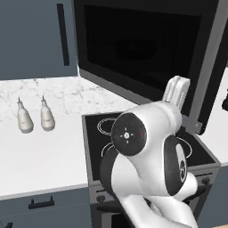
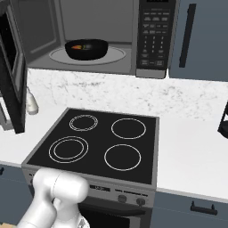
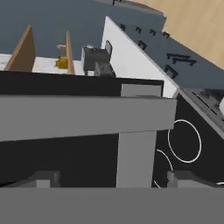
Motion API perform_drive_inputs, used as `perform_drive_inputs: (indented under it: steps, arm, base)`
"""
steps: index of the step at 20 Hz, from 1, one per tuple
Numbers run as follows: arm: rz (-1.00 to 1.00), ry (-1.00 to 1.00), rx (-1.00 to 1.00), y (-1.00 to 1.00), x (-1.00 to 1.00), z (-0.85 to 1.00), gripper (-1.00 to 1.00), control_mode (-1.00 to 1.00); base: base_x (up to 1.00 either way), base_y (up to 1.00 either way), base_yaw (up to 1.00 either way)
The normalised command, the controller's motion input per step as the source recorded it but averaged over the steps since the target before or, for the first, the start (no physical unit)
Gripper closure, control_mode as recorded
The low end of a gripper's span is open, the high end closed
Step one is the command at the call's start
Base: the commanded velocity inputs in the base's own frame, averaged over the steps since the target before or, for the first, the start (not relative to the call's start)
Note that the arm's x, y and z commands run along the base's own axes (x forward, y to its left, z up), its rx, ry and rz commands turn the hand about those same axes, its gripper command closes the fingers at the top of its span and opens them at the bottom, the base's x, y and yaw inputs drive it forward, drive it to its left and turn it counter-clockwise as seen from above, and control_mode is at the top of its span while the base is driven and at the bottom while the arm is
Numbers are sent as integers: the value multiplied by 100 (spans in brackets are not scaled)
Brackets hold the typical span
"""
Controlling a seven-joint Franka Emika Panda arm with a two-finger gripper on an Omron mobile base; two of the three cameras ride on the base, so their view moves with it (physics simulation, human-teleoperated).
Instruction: Pick the bell pepper from the sink and place it in the bowl. Then pick the bowl and place it in the microwave. Then close the microwave door and press the start button.
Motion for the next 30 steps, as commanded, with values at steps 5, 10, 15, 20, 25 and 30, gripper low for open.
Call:
perform_drive_inputs:
  steps: [5, 10, 15, 20, 25, 30]
  arm:
    - [36, 0, 1, -16, 83, 0, -100, -100]
    - [31, 0, 0, -7, 85, 0, -100, -100]
    - [24, 2, 0, -12, 78, 9, -100, -100]
    - [23, 2, 0, -11, 71, 10, -100, -100]
    - [22, 0, 0, -8, 60, 10, -100, -100]
    - [20, 1, 0, -2, 55, 14, -100, -100]
  base:
    - [0, 0, 0]
    - [0, 0, 0]
    - [0, 0, 0]
    - [0, 0, 0]
    - [0, 0, 0]
    - [0, 0, 0]
